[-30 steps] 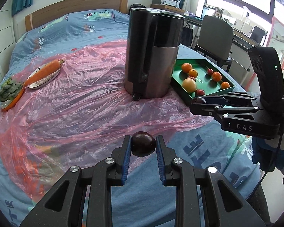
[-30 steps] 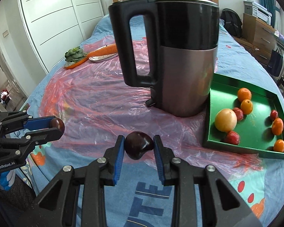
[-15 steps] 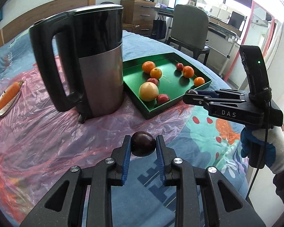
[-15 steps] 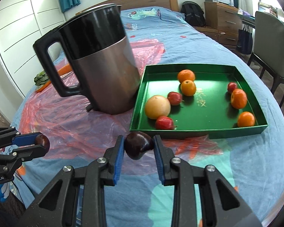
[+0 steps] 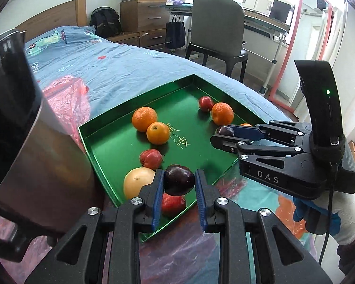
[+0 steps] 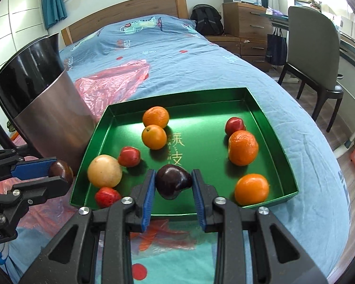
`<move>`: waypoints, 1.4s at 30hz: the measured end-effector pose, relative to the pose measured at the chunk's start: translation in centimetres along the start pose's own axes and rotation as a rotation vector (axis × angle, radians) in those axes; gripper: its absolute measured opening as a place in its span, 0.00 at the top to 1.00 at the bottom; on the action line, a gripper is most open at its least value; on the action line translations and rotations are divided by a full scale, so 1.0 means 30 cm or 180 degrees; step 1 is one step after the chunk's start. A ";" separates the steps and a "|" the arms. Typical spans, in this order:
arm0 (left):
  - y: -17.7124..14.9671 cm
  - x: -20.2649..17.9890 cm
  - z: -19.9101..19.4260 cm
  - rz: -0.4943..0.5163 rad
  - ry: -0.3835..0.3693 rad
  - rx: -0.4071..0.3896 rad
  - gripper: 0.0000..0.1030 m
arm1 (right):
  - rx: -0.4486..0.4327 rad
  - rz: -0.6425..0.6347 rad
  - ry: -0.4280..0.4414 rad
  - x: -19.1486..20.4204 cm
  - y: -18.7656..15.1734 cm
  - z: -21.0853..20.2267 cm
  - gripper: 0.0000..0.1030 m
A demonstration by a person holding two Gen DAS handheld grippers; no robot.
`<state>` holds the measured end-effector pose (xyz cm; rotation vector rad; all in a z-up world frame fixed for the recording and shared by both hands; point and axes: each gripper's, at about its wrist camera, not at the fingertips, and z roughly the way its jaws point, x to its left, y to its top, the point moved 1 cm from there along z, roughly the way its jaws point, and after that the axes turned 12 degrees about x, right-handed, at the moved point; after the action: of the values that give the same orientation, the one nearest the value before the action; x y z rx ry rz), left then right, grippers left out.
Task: Organize fruits
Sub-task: 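Carry both plums past the kettle over the green tray, then open both tools to drop the plums into the green tray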
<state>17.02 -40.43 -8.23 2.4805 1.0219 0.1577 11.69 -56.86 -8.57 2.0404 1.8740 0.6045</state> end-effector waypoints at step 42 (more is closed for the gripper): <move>0.004 -0.018 -0.026 0.0048 0.0366 -0.0054 0.69 | 0.0097 0.0016 -0.0315 -0.004 0.037 -0.001 0.07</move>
<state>16.50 -40.59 -7.45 2.4885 1.0439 0.3157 12.64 -57.10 -8.01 2.0551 1.8328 0.4697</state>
